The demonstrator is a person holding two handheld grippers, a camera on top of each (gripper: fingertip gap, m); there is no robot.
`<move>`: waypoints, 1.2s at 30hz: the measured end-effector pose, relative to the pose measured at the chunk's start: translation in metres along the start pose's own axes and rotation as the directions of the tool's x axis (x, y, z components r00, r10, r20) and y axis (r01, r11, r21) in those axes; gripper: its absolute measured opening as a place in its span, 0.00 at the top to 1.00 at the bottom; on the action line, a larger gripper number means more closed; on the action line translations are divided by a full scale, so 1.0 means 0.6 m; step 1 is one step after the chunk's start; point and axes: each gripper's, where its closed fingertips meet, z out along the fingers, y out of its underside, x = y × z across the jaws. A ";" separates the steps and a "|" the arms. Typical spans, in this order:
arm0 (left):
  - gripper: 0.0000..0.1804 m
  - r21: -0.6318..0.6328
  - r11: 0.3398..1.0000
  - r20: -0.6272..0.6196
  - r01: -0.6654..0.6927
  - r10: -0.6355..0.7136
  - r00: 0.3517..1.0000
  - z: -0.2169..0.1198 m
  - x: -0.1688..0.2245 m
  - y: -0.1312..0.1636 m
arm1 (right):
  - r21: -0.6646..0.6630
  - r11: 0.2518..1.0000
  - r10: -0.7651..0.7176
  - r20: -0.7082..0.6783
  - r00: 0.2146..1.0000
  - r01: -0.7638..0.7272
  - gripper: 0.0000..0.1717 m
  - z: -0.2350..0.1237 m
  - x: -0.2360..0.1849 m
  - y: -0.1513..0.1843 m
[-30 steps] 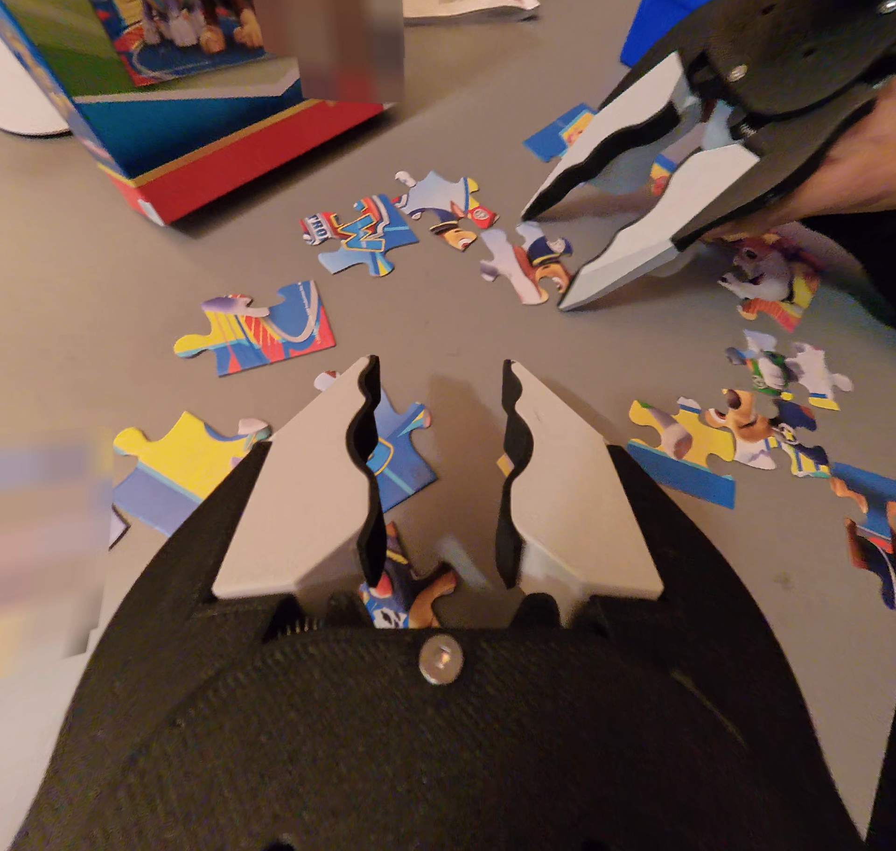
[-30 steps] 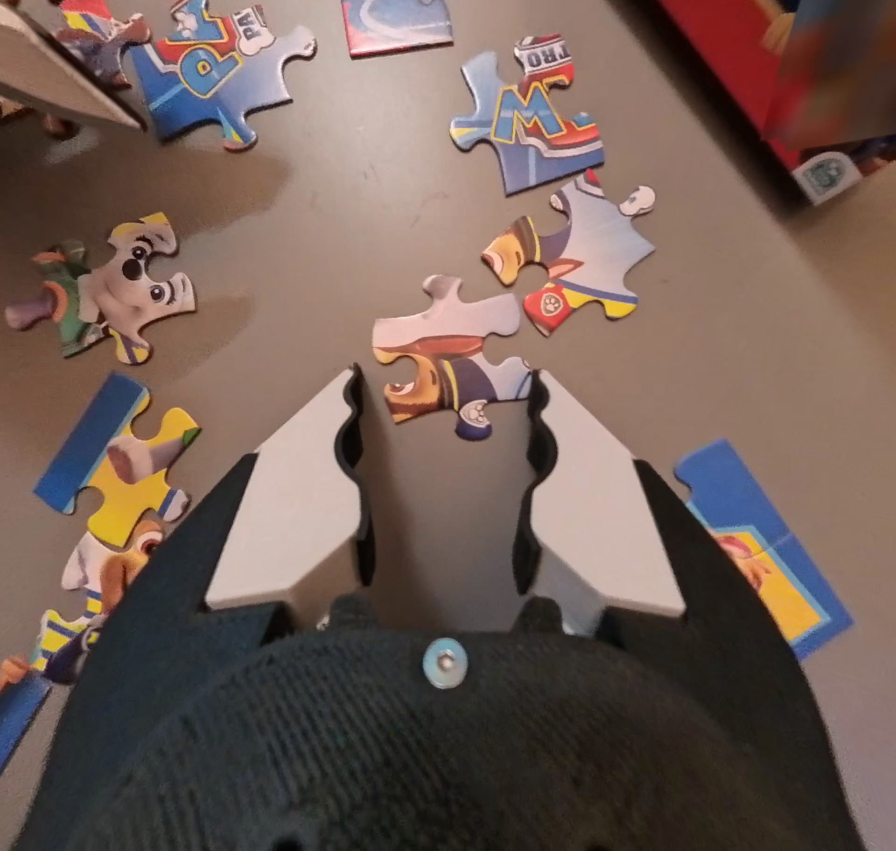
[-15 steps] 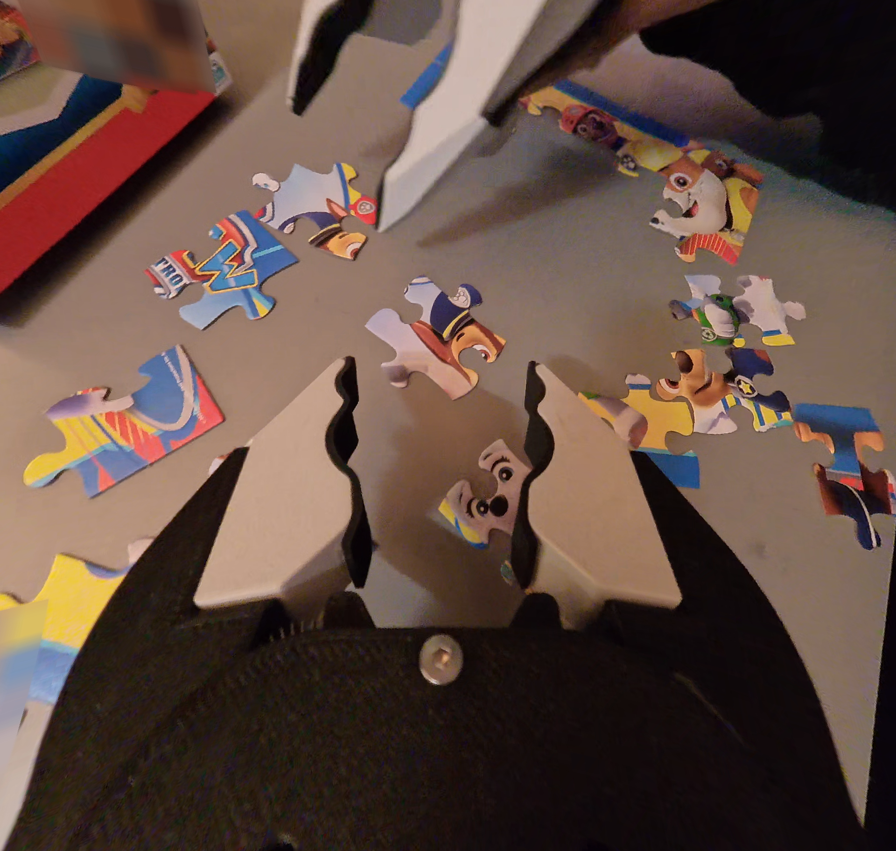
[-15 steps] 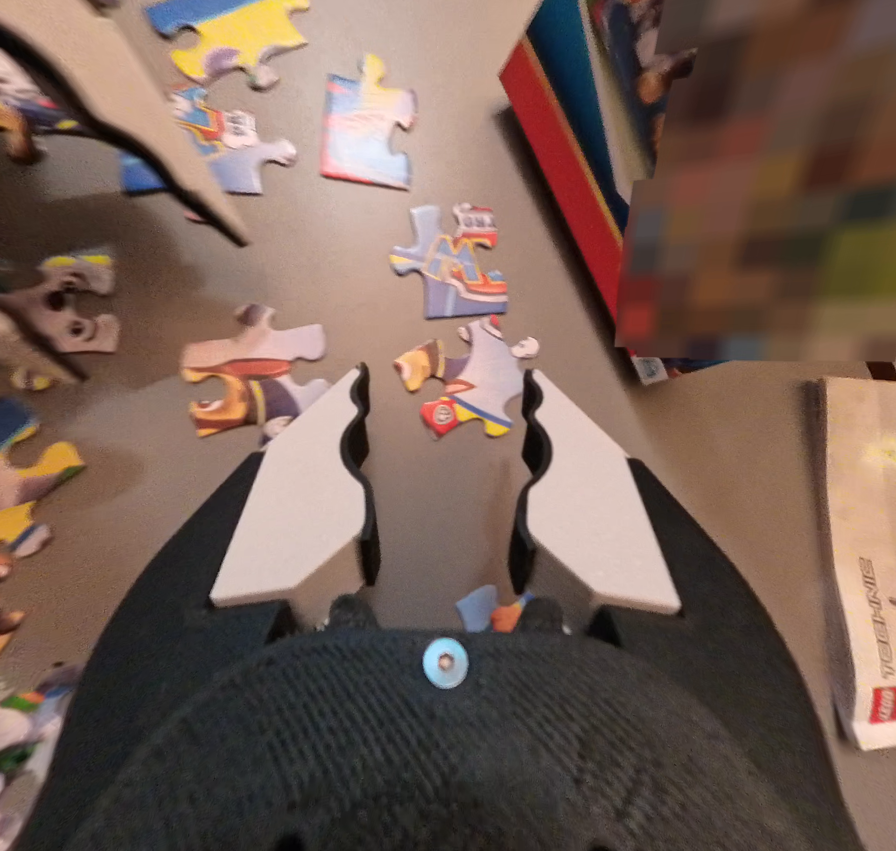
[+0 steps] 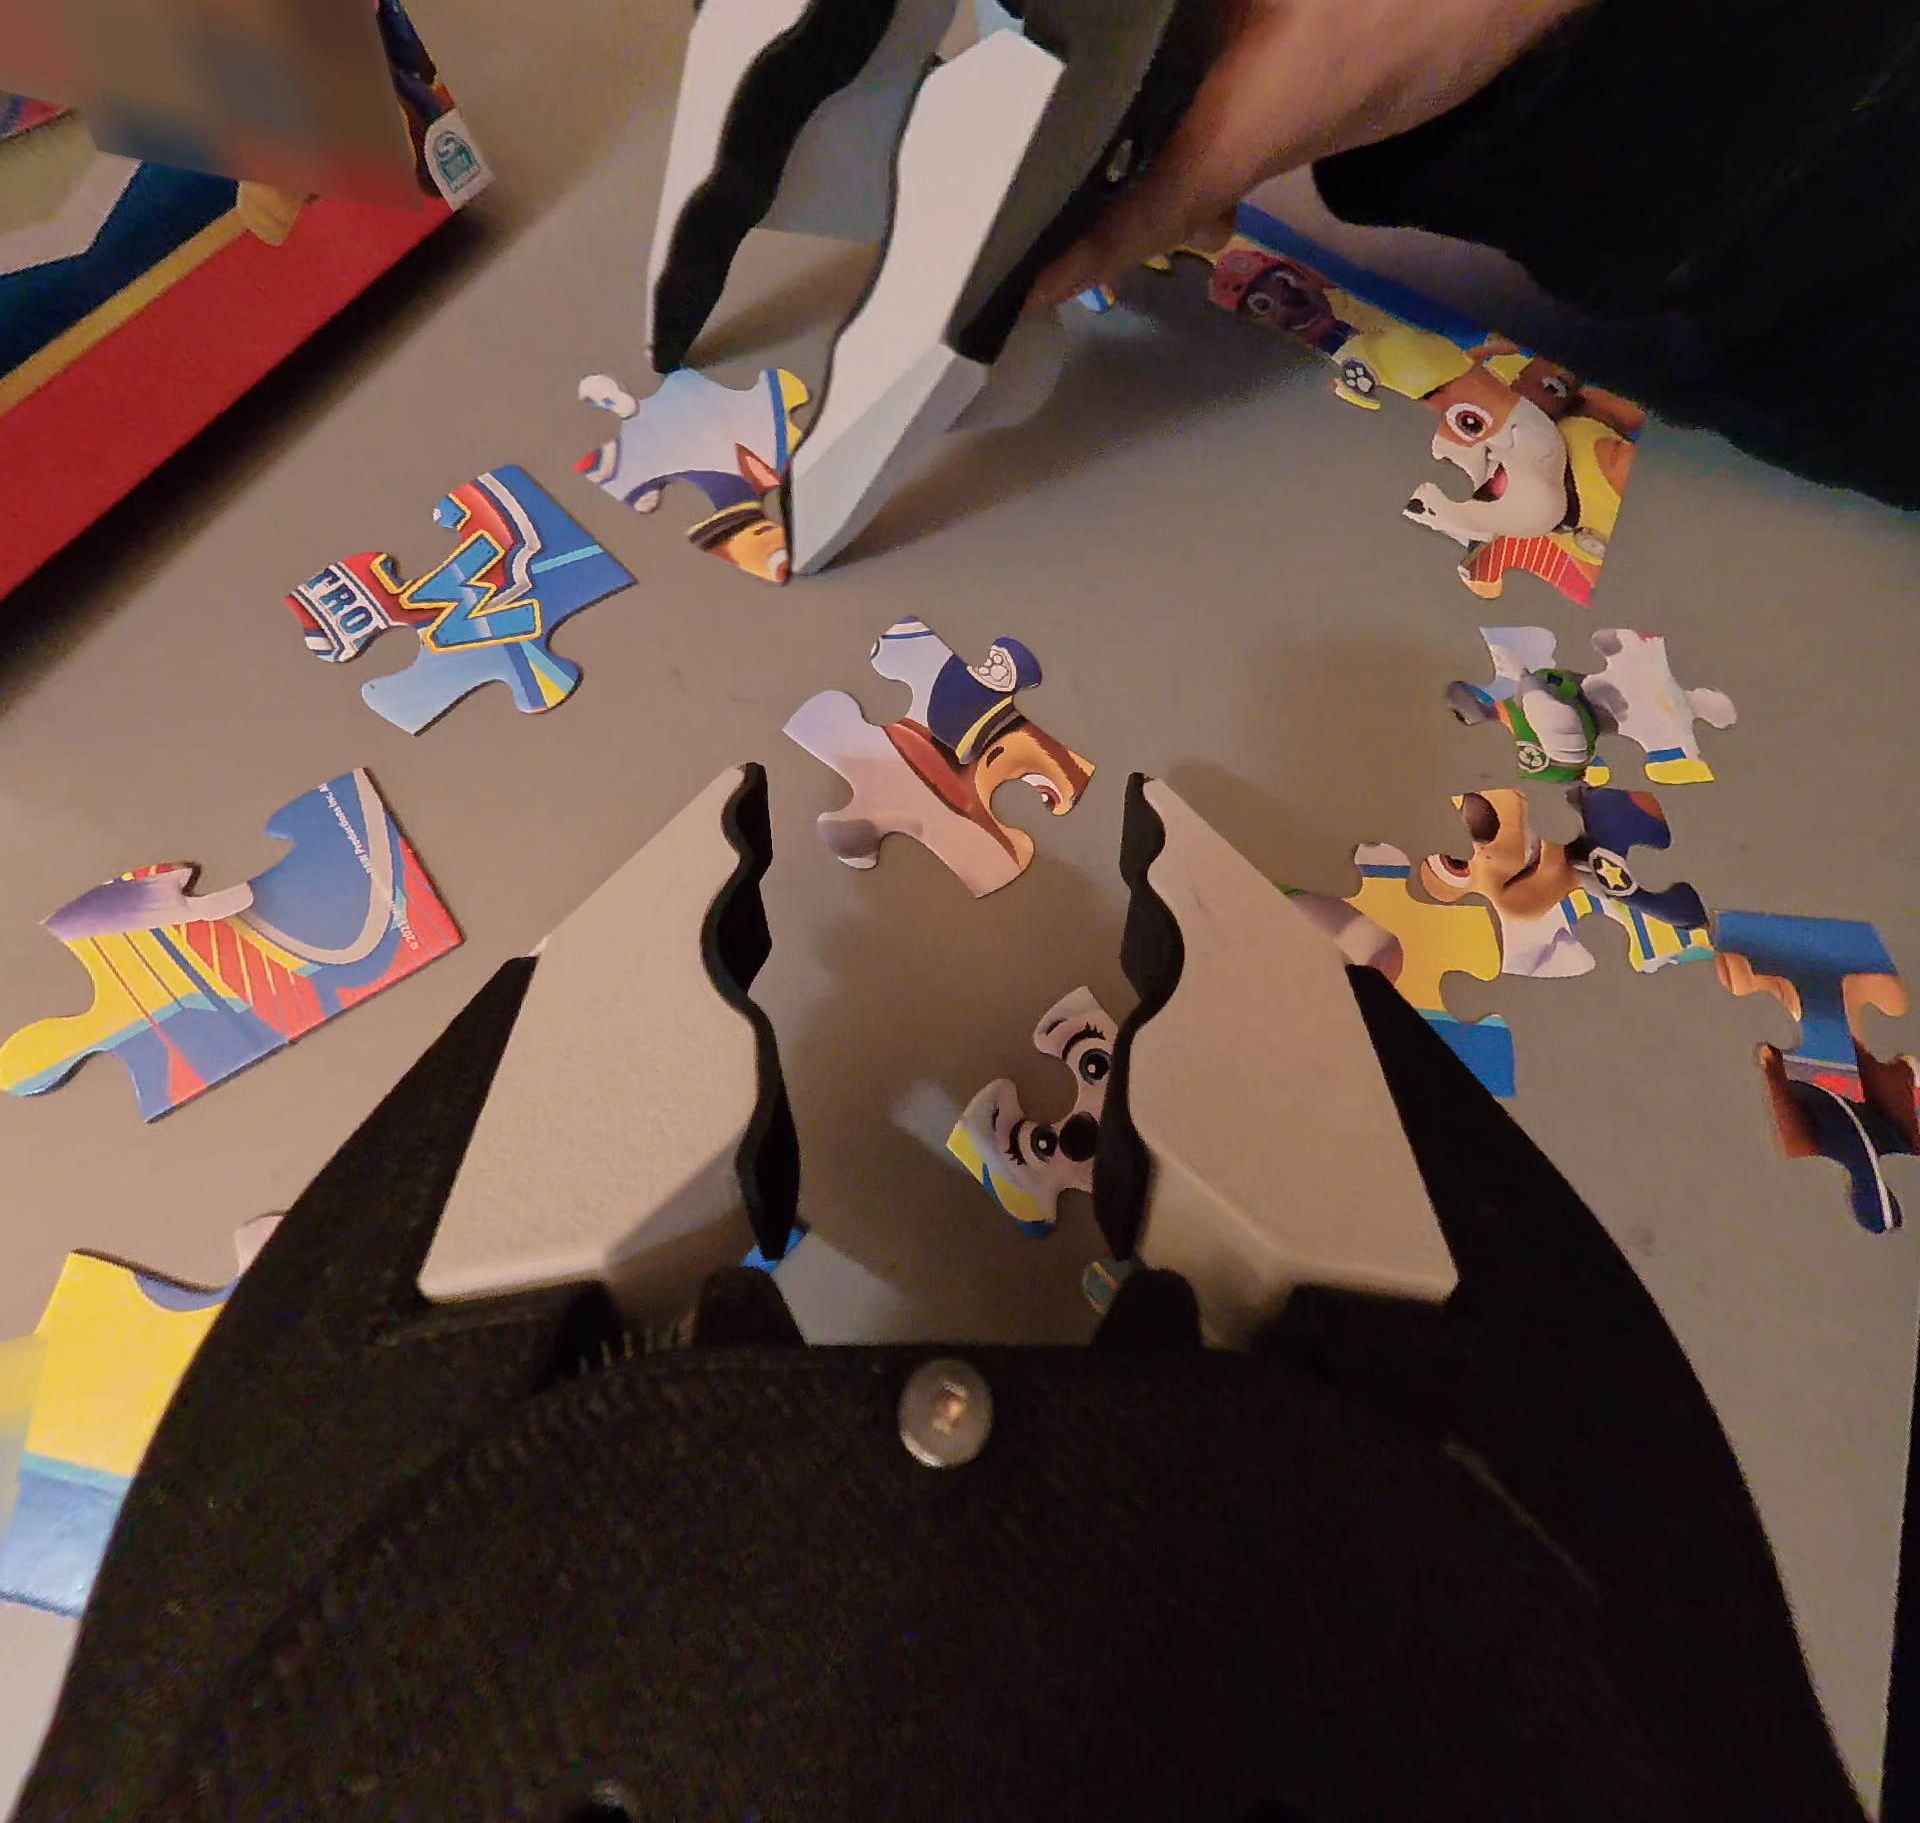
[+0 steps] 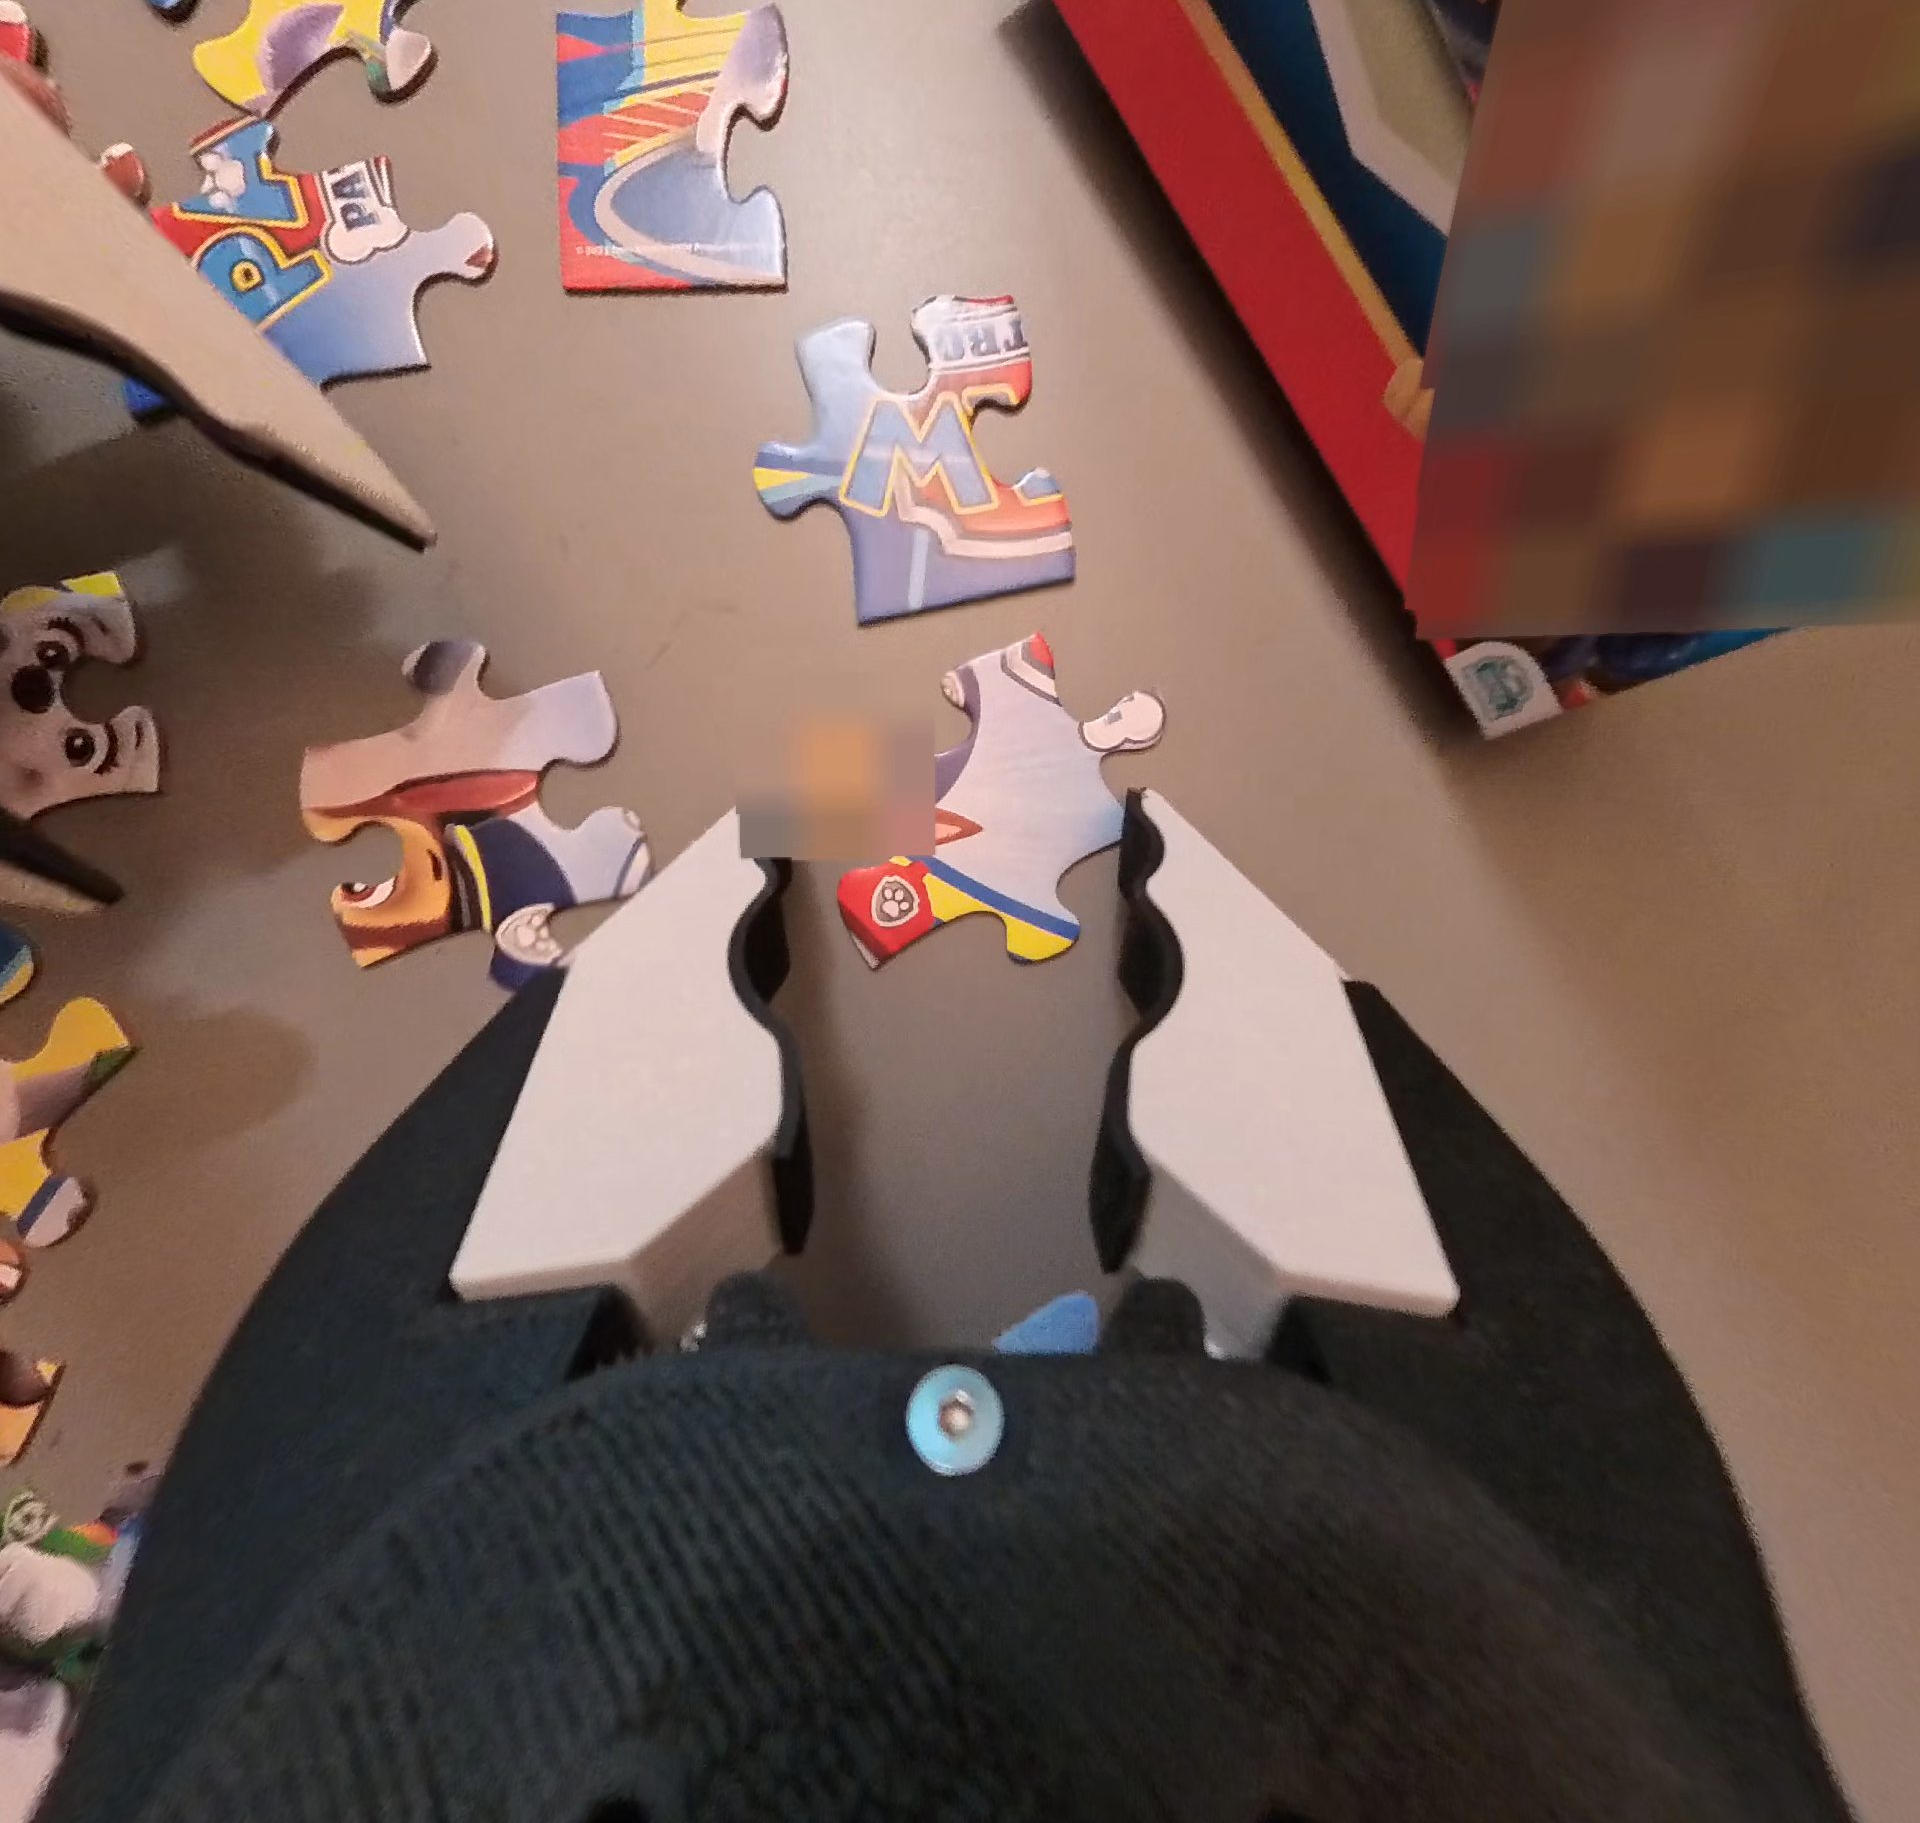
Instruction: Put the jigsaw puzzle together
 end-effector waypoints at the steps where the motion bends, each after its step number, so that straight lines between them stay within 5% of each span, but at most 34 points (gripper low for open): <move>1: 0.63 -0.002 1.000 0.005 -0.006 0.006 1.000 0.000 -0.001 0.001 | -0.002 1.000 -0.001 0.002 1.000 0.001 0.63 -0.004 -0.005 0.005; 5: 0.63 -0.018 0.999 0.019 -0.036 0.036 0.999 0.001 0.000 0.006 | -0.016 1.000 -0.014 -0.006 1.000 0.013 0.65 -0.026 -0.029 0.033; 8: 0.63 -0.023 0.999 0.014 -0.042 0.042 0.999 0.004 0.003 0.008 | -0.003 1.000 -0.008 -0.034 0.999 0.008 0.77 -0.052 -0.040 0.049; 15: 0.63 -0.039 0.998 0.005 -0.047 0.047 0.999 0.015 0.005 0.008 | 0.015 1.000 -0.002 -0.092 0.996 0.003 0.65 -0.066 -0.027 0.056; 20: 0.65 0.032 0.997 0.025 -0.076 0.076 0.997 0.007 0.013 -0.015 | 0.034 0.980 0.194 0.065 0.979 -0.197 0.51 -0.045 -0.016 0.028; 27: 0.65 0.101 0.994 0.025 -0.044 0.041 0.999 -0.008 0.007 -0.024 | -0.017 1.000 -0.021 0.015 1.000 0.021 0.50 -0.030 -0.005 0.046; 36: 0.66 0.130 0.991 0.015 -0.025 0.023 1.000 -0.017 0.002 -0.025 | 0.022 0.999 -0.040 0.035 0.999 0.040 0.63 -0.032 -0.010 0.042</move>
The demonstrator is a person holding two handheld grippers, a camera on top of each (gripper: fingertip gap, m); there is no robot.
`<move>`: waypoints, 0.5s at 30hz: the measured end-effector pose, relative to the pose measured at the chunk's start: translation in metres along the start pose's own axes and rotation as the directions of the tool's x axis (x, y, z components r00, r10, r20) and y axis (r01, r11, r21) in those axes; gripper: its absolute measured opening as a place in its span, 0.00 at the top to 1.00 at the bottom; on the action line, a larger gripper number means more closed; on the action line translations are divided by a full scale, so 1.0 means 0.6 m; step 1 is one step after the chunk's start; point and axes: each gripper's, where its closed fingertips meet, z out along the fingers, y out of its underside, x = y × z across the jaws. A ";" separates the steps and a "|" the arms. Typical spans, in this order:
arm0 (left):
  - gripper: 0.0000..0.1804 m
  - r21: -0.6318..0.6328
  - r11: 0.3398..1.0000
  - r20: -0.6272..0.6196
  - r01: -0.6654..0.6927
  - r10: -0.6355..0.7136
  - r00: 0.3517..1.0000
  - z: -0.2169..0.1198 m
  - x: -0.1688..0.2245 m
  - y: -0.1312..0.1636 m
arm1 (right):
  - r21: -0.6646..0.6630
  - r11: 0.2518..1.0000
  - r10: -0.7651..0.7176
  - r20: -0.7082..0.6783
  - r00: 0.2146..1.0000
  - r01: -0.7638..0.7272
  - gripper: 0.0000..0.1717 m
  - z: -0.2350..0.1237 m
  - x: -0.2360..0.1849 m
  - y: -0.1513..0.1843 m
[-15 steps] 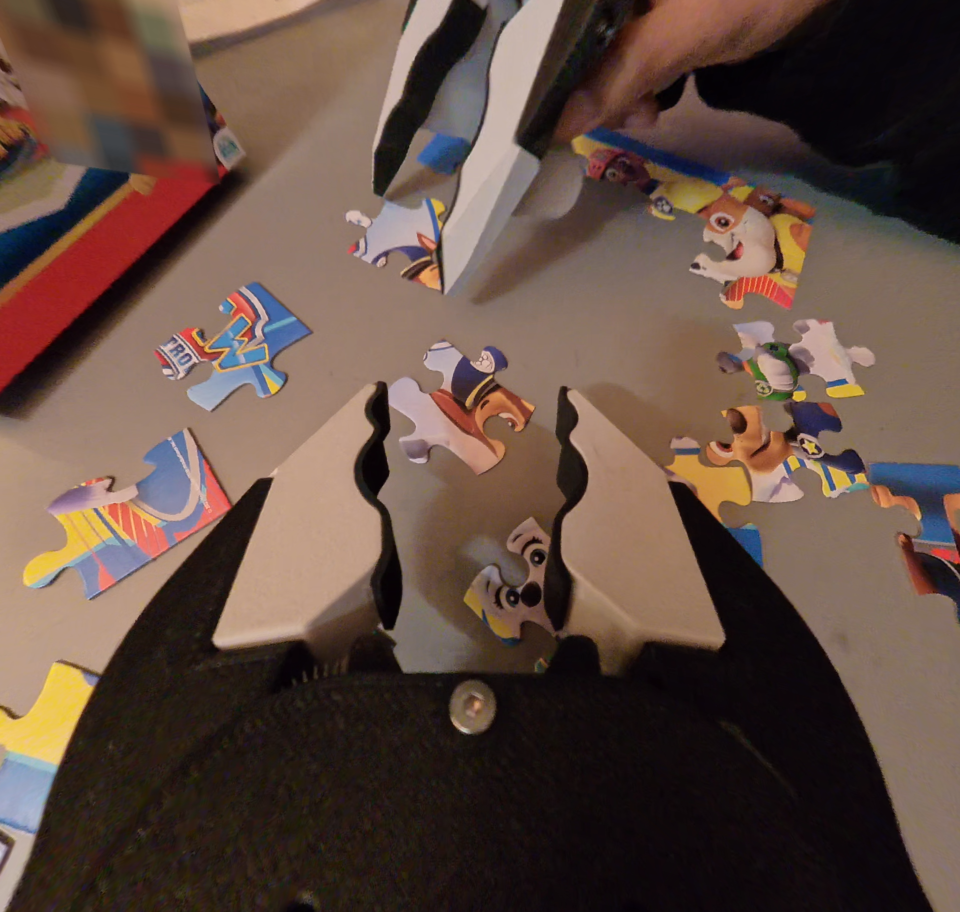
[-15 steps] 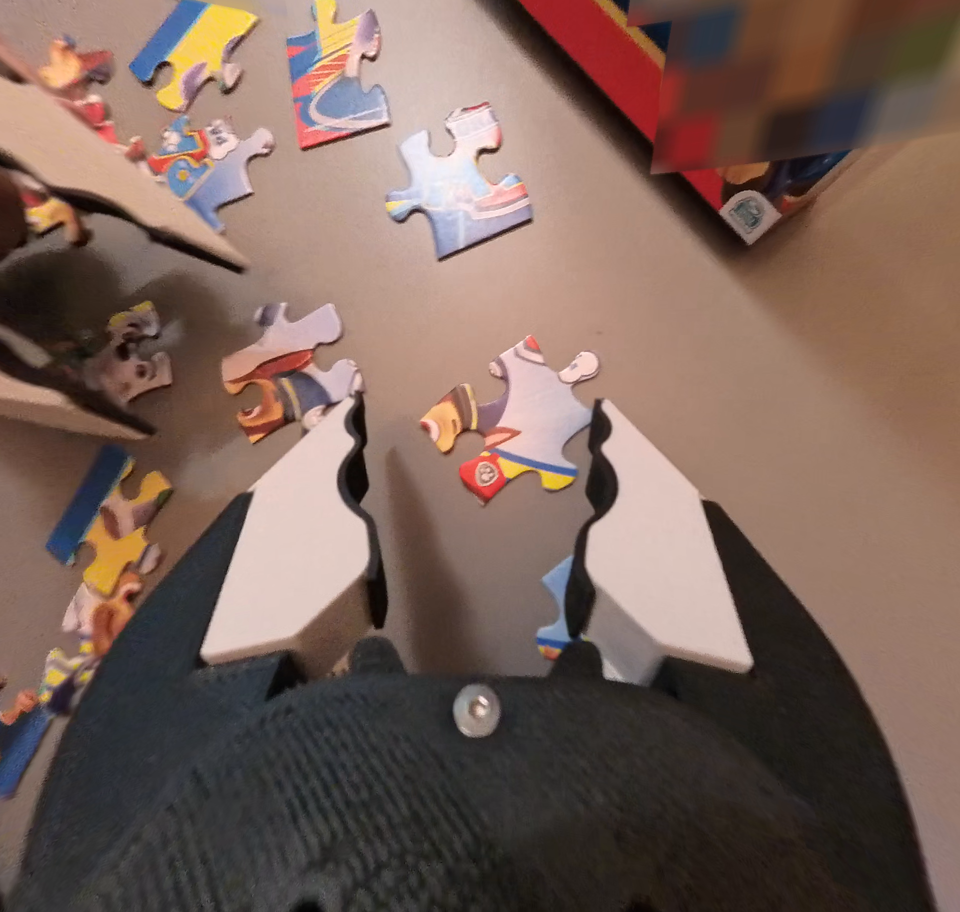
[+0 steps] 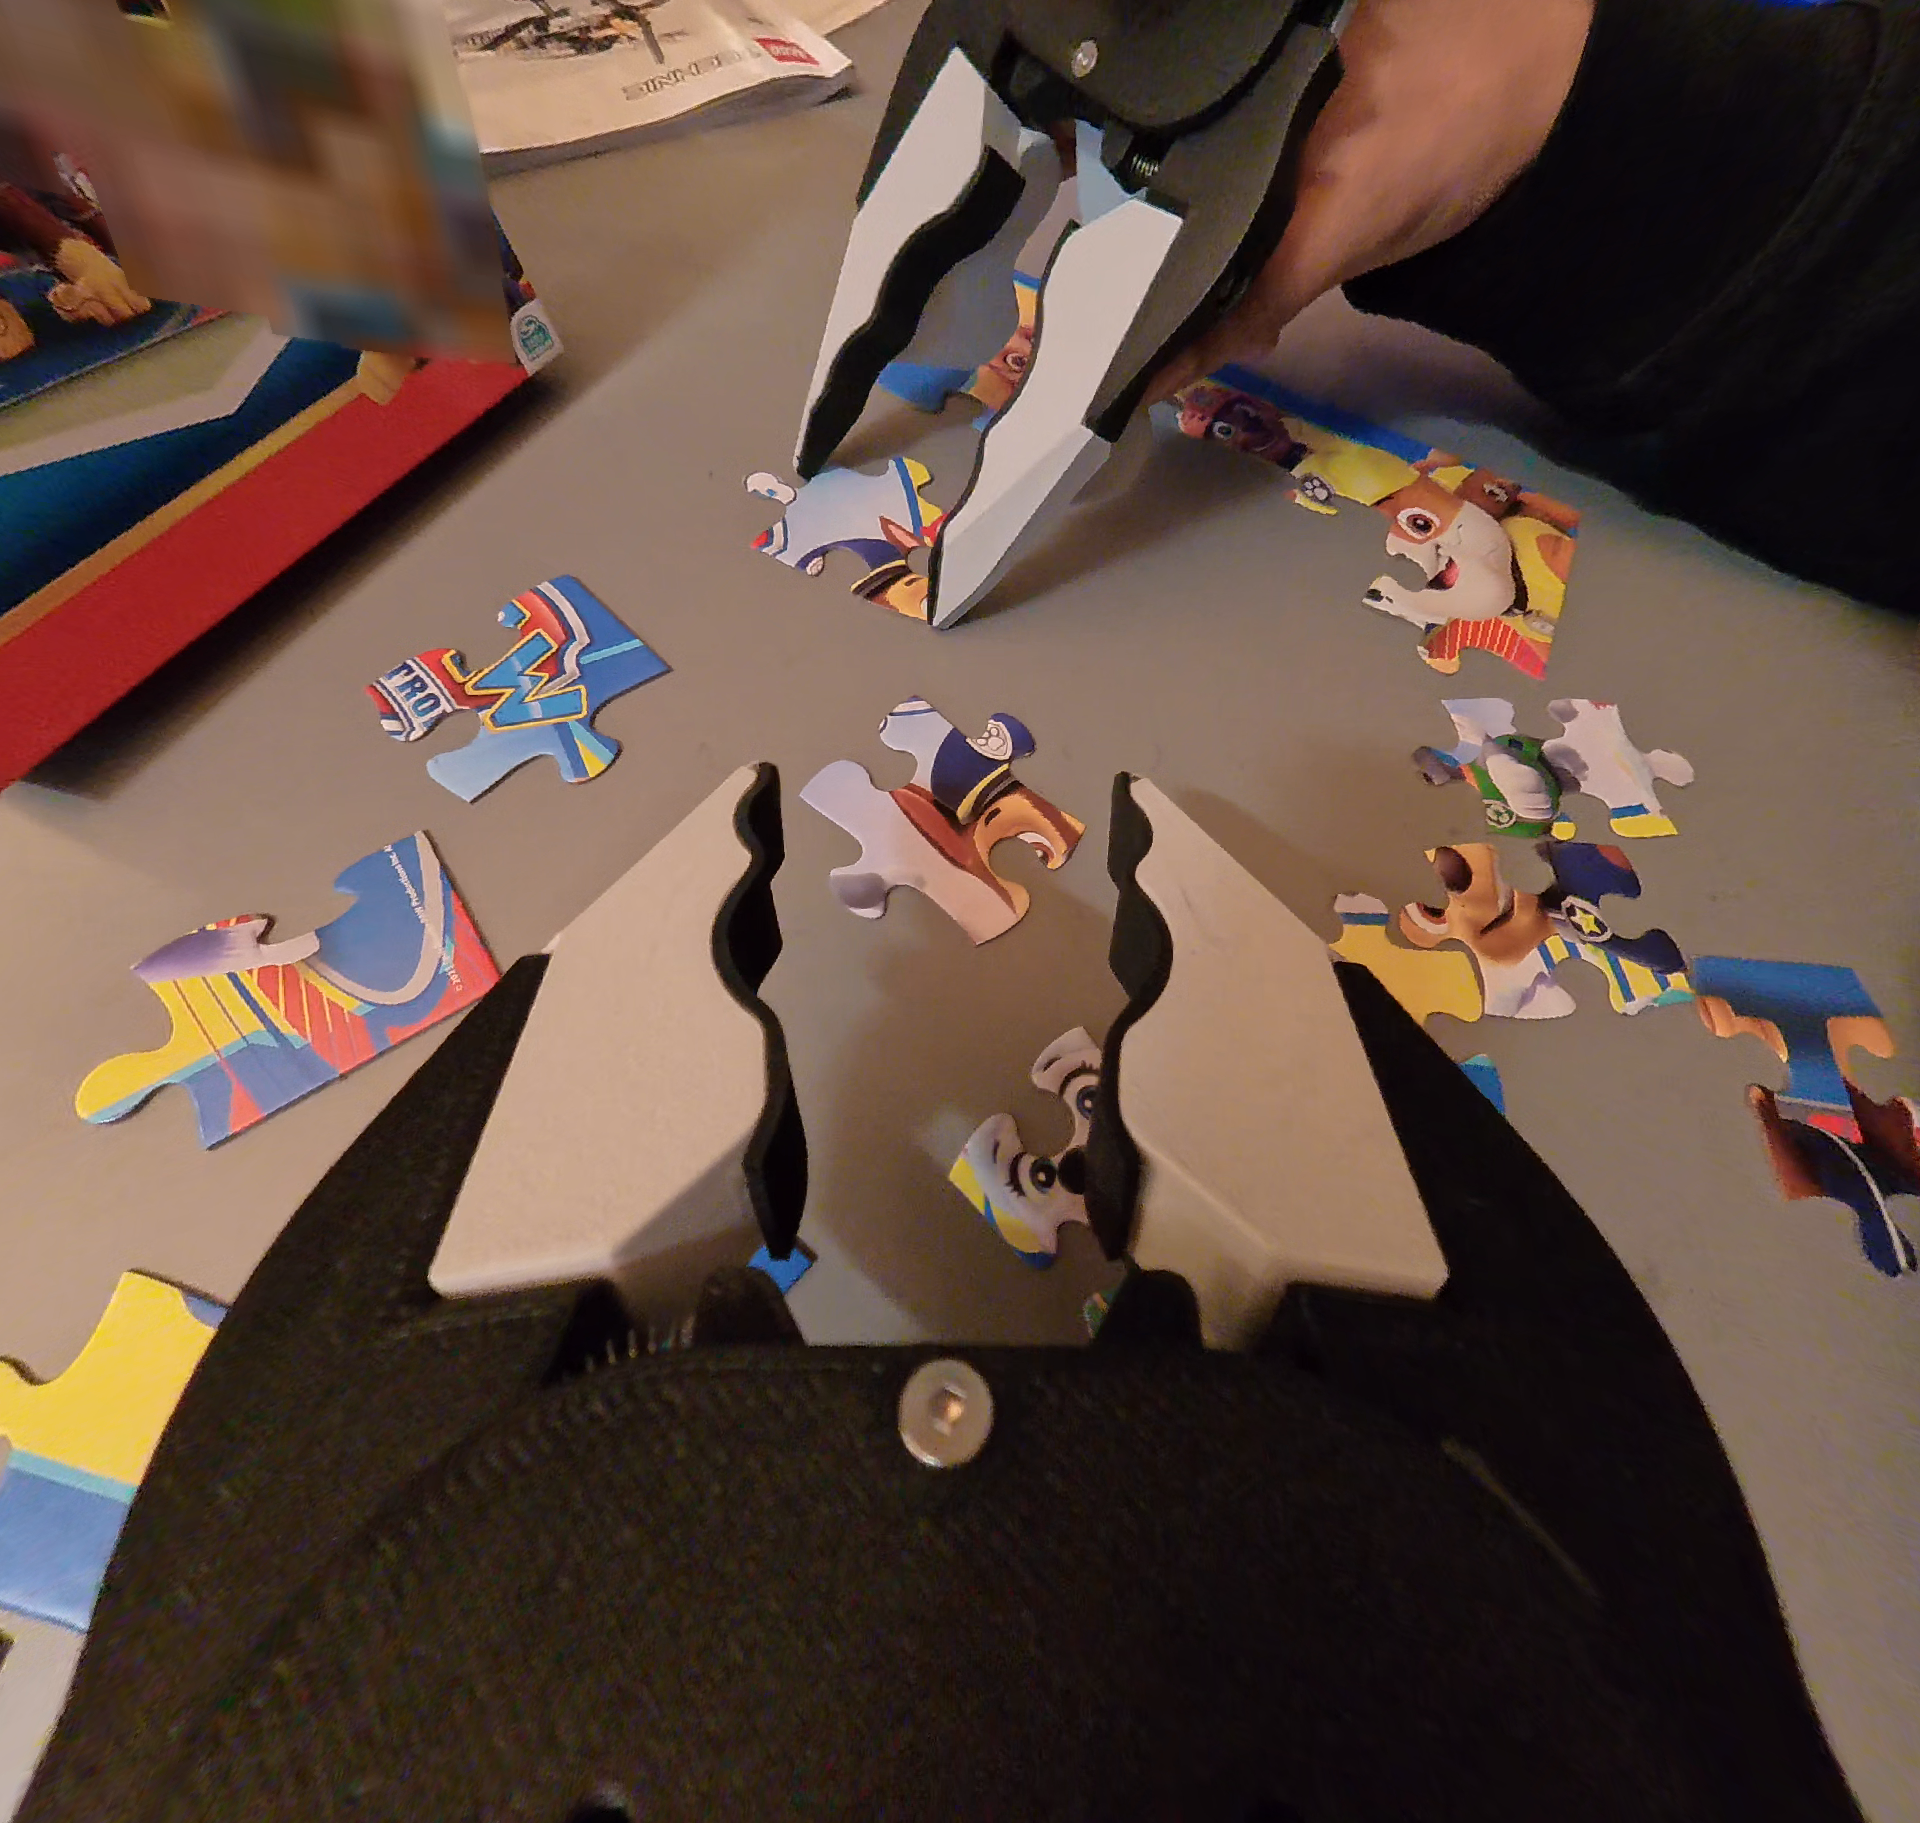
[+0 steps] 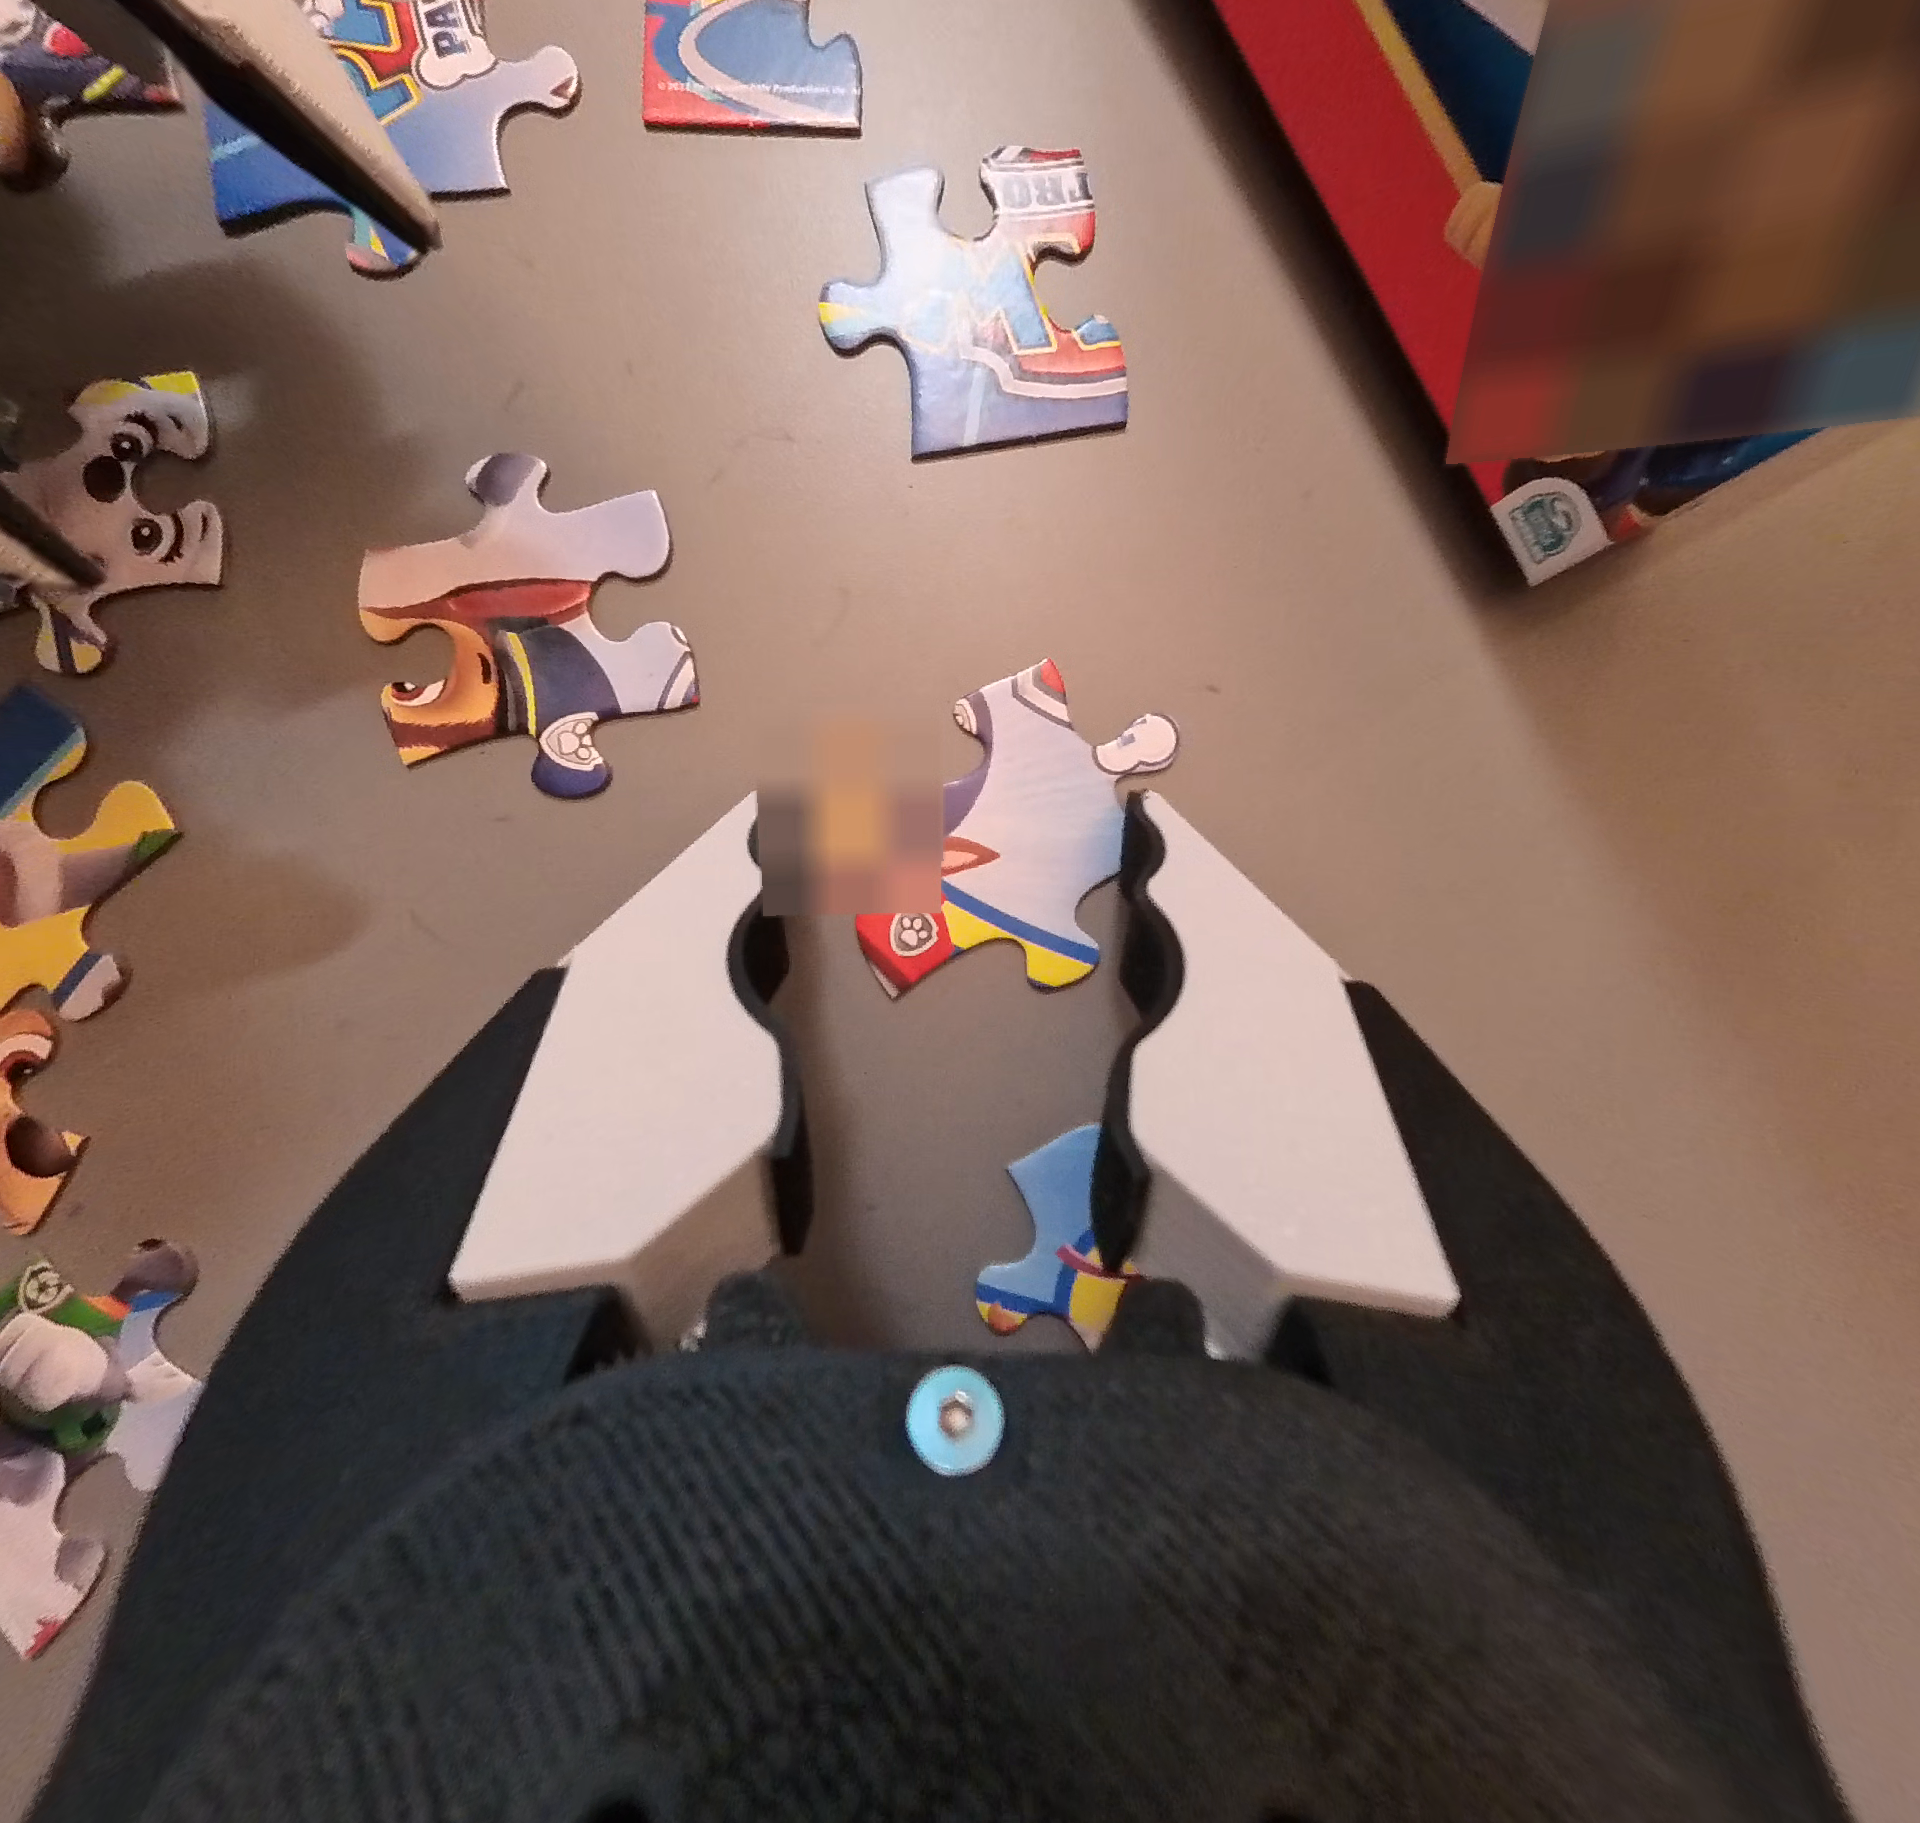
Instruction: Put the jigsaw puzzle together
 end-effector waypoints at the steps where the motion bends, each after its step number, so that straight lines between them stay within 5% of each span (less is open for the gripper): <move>1: 0.66 0.000 1.000 0.001 0.002 -0.002 1.000 0.000 -0.001 0.001 | 0.005 1.000 -0.001 0.003 1.000 0.001 0.64 0.000 -0.001 -0.001; 5: 0.66 0.001 1.000 -0.001 0.012 -0.012 1.000 -0.001 -0.004 0.003 | 0.027 1.000 0.002 0.022 1.000 -0.002 0.65 -0.002 -0.011 -0.004; 6: 0.66 0.000 1.000 0.000 0.012 -0.012 1.000 -0.001 -0.005 0.003 | 0.039 0.999 0.002 0.021 1.000 -0.002 0.70 -0.005 -0.013 -0.007; 7: 0.66 0.000 1.000 0.002 0.012 -0.012 1.000 -0.001 -0.006 0.003 | 0.062 0.998 0.002 0.016 1.000 -0.003 0.87 -0.011 -0.014 -0.013; 11: 0.66 -0.003 1.000 0.000 0.013 -0.013 1.000 0.000 -0.006 0.004 | 0.073 0.997 0.023 0.012 1.000 -0.024 0.73 -0.028 -0.021 -0.016; 15: 0.66 -0.006 1.000 -0.005 0.011 -0.011 1.000 0.002 -0.003 0.005 | 0.035 0.999 0.001 -0.140 0.990 0.004 0.65 -0.043 0.027 -0.006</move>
